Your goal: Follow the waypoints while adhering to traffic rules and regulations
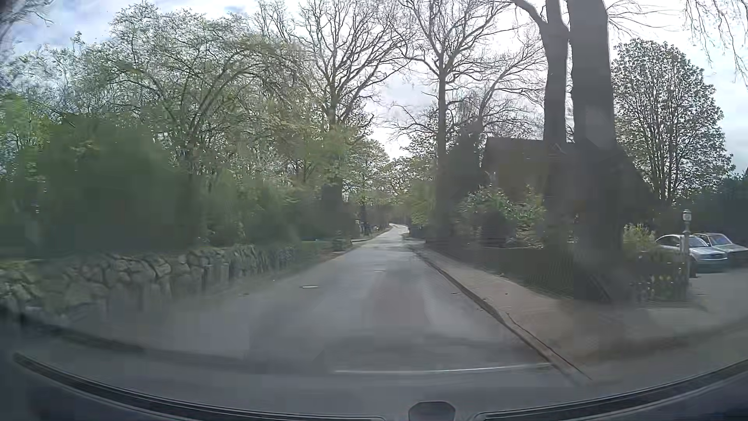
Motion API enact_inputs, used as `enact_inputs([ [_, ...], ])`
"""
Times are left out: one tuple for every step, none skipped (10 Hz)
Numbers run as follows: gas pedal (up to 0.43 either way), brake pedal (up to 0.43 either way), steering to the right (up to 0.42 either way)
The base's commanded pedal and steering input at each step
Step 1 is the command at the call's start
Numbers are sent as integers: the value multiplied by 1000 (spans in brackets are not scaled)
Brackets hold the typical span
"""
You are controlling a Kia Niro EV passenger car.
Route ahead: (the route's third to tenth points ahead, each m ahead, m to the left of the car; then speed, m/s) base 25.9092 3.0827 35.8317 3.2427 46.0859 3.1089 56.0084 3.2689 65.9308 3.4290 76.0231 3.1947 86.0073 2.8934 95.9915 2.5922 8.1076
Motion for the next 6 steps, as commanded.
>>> enact_inputs([
  [118, 0, 0],
  [118, 0, 1],
  [118, 0, 0],
  [118, 0, 1],
  [110, 0, 0],
  [110, 0, 0],
])
